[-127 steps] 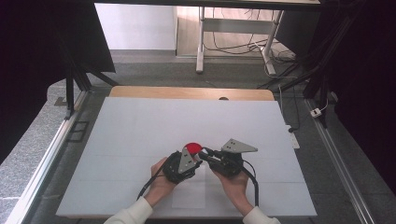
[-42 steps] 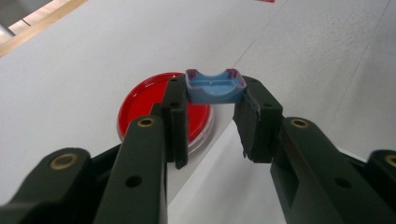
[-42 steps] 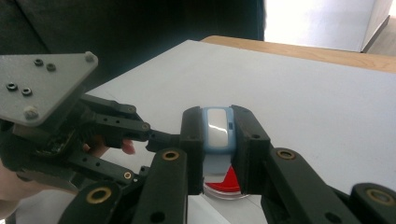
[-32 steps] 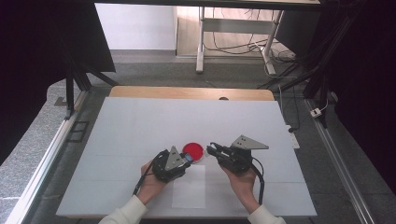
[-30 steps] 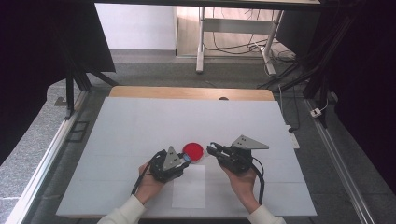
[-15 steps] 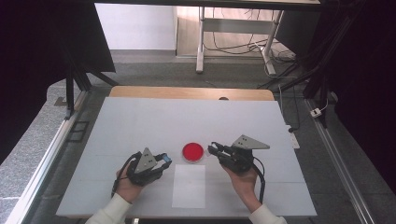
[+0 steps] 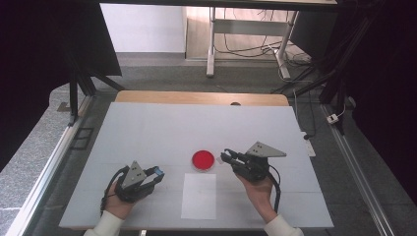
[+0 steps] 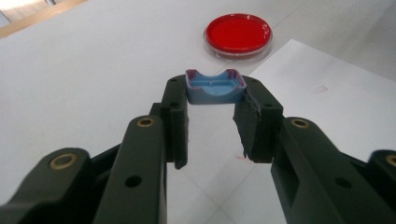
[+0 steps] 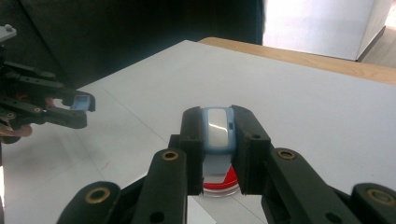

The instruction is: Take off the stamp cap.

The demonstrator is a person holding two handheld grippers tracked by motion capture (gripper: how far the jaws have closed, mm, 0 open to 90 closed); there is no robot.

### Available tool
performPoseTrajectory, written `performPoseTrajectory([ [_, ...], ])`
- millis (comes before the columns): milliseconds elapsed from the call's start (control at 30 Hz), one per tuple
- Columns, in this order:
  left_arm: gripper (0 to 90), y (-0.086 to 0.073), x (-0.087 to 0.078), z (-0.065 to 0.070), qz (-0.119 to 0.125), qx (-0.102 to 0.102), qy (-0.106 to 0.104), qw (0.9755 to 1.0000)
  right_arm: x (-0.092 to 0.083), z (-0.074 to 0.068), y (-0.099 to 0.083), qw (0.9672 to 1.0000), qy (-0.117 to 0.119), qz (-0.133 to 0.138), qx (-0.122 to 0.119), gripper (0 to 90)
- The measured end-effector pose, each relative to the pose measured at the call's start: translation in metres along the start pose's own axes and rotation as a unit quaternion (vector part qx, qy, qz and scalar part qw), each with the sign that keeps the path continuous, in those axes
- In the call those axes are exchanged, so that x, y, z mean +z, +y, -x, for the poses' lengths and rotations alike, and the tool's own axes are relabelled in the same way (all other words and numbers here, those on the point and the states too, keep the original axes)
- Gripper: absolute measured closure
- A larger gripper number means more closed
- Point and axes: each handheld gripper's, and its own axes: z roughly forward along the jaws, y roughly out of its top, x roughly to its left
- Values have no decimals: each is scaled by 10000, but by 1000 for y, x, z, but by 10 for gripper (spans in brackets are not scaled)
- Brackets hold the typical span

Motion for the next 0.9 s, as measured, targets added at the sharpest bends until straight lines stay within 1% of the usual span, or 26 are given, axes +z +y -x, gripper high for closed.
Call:
performPoseTrajectory([
  [67,655,-5,-3,-1,1,-78,5,10000,0,0,0,10000,-6,-9,-17,754],
  [233,655,-13,-10,-2,-14,-114,46,9999,0,1,0,10000,21,5,-97,753],
  [367,655,-19,-17,-5,-31,-188,77,9998,0,1,0,9999,12,-9,-151,753],
  [467,654,-20,-18,-7,-15,-227,73,9997,0,1,0,9999,4,-27,-170,753],
  [633,655,-21,-17,-6,-23,-220,52,9997,2,0,0,9997,0,-61,-233,752],
  [767,654,-22,-18,-9,-19,-281,58,9996,1,-2,0,9996,-13,-52,-272,752],
  [900,654,-22,-17,-9,-27,-283,57,9996,2,-1,0,9996,-14,-71,-289,753],
])
